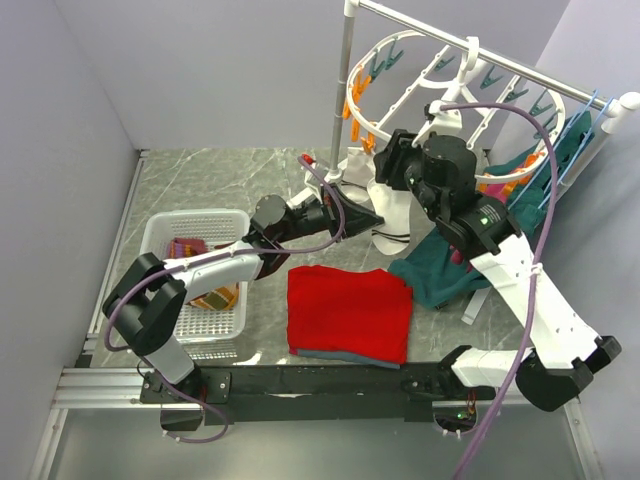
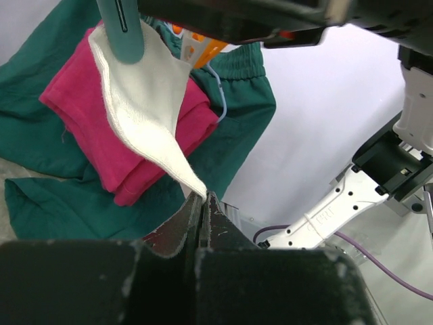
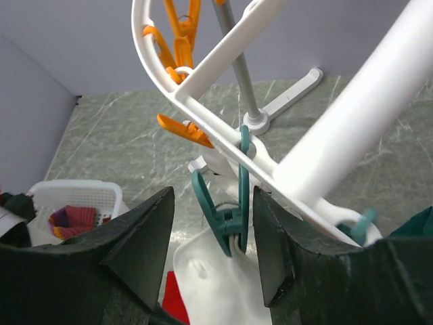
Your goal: Remove the socks clipped to the hanger
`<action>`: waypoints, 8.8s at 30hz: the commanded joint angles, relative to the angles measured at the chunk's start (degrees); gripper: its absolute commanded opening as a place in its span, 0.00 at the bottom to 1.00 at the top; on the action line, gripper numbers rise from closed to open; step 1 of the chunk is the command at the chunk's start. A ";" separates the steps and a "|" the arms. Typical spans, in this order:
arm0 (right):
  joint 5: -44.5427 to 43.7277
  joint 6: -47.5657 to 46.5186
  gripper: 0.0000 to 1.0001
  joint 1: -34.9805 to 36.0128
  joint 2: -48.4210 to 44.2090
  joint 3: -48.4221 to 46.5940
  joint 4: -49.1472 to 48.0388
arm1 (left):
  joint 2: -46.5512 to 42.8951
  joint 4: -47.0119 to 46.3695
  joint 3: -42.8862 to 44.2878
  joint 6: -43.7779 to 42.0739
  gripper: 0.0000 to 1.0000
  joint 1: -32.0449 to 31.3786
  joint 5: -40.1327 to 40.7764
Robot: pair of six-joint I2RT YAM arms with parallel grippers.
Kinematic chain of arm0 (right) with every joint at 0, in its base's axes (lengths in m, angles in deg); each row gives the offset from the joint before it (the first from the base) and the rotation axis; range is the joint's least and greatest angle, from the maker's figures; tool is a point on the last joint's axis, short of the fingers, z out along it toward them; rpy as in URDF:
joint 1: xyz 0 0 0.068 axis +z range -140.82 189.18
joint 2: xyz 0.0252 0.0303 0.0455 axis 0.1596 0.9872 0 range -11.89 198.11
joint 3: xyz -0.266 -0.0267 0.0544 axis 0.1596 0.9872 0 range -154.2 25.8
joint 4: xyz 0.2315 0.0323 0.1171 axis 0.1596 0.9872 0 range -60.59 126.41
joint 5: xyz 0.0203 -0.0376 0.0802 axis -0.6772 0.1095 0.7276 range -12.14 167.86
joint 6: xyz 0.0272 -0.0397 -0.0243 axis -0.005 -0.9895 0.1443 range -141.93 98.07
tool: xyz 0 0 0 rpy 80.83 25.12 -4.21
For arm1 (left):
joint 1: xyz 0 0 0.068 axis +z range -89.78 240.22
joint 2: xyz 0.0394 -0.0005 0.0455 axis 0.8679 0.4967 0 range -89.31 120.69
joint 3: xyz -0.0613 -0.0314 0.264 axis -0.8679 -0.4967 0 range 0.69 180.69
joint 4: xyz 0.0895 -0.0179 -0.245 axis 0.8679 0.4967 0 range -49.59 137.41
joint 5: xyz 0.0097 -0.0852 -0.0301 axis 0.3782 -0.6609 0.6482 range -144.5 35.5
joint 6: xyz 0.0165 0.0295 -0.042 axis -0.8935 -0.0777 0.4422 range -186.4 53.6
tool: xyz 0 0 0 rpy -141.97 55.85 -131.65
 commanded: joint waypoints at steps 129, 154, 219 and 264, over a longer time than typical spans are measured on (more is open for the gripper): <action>25.35 -0.10 0.03 -7.10 -9.42 16.13 -5.21 | 17.05 -2.00 15.38 -19.72 0.59 14.87 -20.97; 22.98 -1.68 0.91 -7.10 -19.51 19.29 3.93 | -1.84 17.41 4.13 -26.49 0.02 1.25 -6.02; 47.32 14.05 0.73 -17.91 -24.71 30.10 -36.59 | -5.71 7.40 5.18 -7.24 0.06 -7.28 -14.28; 48.99 18.71 0.05 -22.83 -21.64 26.76 -32.28 | -5.19 8.01 4.21 -6.80 0.06 -7.28 -14.63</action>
